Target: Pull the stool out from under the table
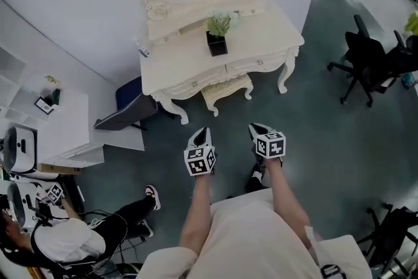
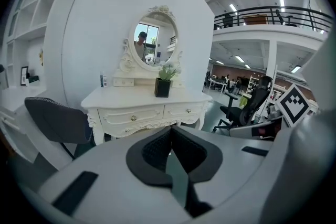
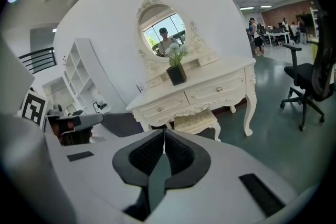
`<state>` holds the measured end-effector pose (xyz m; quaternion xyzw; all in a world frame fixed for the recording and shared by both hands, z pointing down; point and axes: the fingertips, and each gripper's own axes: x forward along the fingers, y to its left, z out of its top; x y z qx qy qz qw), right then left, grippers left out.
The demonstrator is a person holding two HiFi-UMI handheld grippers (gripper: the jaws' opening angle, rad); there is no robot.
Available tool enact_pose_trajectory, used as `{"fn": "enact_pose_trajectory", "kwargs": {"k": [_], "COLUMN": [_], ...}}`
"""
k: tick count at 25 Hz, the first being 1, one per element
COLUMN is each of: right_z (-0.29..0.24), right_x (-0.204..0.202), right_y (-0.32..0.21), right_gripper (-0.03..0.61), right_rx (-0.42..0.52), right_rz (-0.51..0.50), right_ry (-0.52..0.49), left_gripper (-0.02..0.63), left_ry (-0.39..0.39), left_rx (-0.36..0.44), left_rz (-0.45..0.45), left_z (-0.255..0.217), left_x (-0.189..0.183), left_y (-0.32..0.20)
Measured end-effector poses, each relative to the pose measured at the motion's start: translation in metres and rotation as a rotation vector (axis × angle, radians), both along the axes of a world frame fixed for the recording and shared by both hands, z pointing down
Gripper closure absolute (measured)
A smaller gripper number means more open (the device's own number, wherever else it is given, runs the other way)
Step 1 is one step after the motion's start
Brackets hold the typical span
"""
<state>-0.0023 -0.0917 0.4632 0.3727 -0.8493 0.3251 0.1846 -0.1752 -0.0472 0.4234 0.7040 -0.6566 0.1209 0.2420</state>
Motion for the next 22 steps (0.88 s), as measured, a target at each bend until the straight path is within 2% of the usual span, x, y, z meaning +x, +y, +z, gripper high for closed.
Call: {"fn": "enact_pose_trajectory", "kwargs": {"k": [3, 8, 15, 19, 22], "right_z": [0.004, 0.018, 0.031, 0.040, 0.050], "right_x": [0.011, 0.040, 0.079, 0.091, 0.096], "right_y": [-0.018, -0.033, -0.049, -0.046, -0.045], "right_gripper": [0.534, 0.532, 0.534, 0.534, 0.534], "right_rx": [-0.008, 0.016, -0.018, -0.038, -0.058], "right_rz": [0.003, -0.057, 0.005, 0.027, 0.064], "right_ry": [-0.013, 0.073, 0.029, 0.011, -0.010], "left_gripper": [0.598, 0.598, 0.598, 0.598, 0.598], "left_ry": [-0.010, -0.003, -0.008, -0.003, -0.025], "left_rx": [-0.007, -0.017, -0.036, -0.076, -0.116], "left_rz": [-0.004, -0.038, -0.052, -0.047, -0.010], "left_z": [0.004, 0.015, 0.025, 0.039, 0.052], "left_x": [0.007, 0.020, 0.036, 0.044, 0.049], "left_y": [-0.018, -0.036, -0.054, -0.056, -0.055]}}
